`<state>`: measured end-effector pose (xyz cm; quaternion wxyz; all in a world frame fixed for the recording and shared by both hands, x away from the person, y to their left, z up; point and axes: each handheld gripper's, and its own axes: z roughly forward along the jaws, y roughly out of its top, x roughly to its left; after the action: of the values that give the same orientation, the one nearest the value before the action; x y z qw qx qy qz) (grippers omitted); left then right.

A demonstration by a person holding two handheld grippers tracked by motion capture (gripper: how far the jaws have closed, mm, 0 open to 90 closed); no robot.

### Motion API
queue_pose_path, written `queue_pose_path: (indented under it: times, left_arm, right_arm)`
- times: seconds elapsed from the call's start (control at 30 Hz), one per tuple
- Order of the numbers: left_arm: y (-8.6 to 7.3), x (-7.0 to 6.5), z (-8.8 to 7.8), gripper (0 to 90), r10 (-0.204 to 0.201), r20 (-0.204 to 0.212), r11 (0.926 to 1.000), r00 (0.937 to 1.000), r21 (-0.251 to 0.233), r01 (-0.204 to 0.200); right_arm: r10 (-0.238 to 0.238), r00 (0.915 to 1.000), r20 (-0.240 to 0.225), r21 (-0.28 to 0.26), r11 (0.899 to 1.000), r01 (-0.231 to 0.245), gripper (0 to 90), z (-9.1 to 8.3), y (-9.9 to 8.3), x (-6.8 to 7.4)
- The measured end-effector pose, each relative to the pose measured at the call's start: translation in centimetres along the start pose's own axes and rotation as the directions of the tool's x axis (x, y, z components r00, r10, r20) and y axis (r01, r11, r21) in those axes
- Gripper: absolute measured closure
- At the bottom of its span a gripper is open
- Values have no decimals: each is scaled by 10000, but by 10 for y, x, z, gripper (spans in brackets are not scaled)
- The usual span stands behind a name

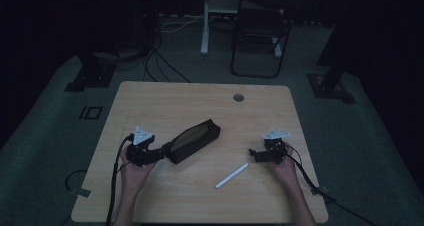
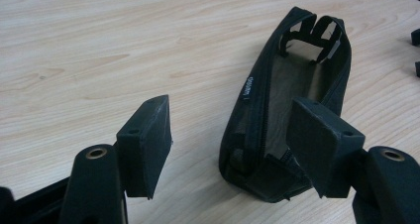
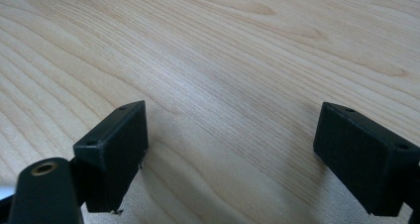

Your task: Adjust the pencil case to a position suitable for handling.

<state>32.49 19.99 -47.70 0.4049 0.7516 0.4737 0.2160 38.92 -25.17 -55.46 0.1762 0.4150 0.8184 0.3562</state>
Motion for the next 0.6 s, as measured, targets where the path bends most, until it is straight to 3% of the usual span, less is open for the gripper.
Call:
queue_pose_path:
  times: [0.6]
  left_arm:
    - [-7,-5,36,606,427,452,9946,9981,921,-468]
  right_arm:
    - [3,10000,0,2,10000,-3,136,0,0,0]
